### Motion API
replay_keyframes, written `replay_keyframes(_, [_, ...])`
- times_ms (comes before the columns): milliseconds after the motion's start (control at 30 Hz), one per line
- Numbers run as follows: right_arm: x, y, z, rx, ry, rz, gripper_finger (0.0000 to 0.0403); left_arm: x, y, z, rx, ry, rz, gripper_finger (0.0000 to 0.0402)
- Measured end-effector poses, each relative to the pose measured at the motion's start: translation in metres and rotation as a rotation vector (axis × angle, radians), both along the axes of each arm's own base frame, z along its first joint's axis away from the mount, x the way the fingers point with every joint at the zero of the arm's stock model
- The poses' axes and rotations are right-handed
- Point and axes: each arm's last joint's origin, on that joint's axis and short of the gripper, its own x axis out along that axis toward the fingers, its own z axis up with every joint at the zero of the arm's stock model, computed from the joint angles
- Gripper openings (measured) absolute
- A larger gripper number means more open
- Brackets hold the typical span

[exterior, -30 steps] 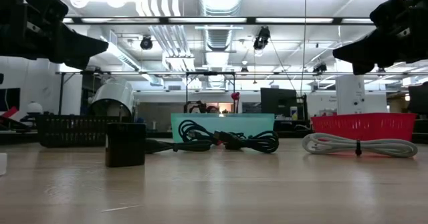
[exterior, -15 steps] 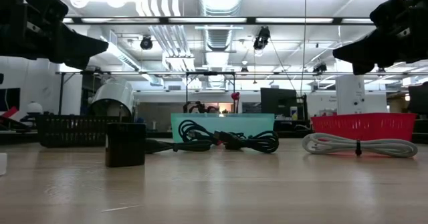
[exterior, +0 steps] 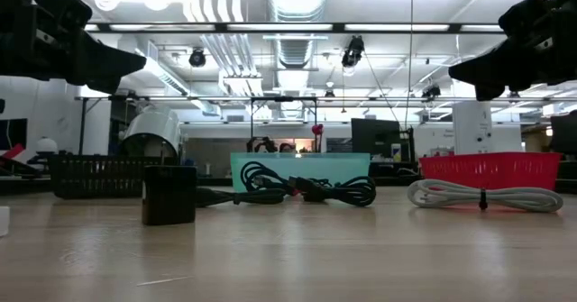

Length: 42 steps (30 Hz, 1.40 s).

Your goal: Pick and place items into bin

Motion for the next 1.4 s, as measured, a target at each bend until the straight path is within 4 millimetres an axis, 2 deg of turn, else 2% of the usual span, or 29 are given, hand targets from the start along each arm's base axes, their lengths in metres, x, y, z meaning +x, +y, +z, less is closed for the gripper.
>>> replay_keyframes(767, [0.0, 0.0, 0.002, -0.002, -0.02, -0.003, 0.0009, 0.0, 0.0, 0.0, 0.0, -0.002, 0.0, 0.0002])
replay_keyframes(1133, [0.0, 0.0, 0.002, 0.052, -0.032, -0.003, 0.0009, 0.0, 0.0, 0.008, -0.006, -0.072, 0.0, 0.0002])
replay_keyframes(1267, [0.0, 0.0, 0.004, 0.065, -0.046, -0.003, 0.0009, 0.0, 0.0, 0.013, -0.011, -0.126, 0.0, 0.0002])
replay_keyframes(1400, [0.0, 0.0, 0.009, 0.008, -0.097, 0.0, 0.0009, -0.002, 0.0, 0.024, -0.021, -0.245, 0.0, 0.0002])
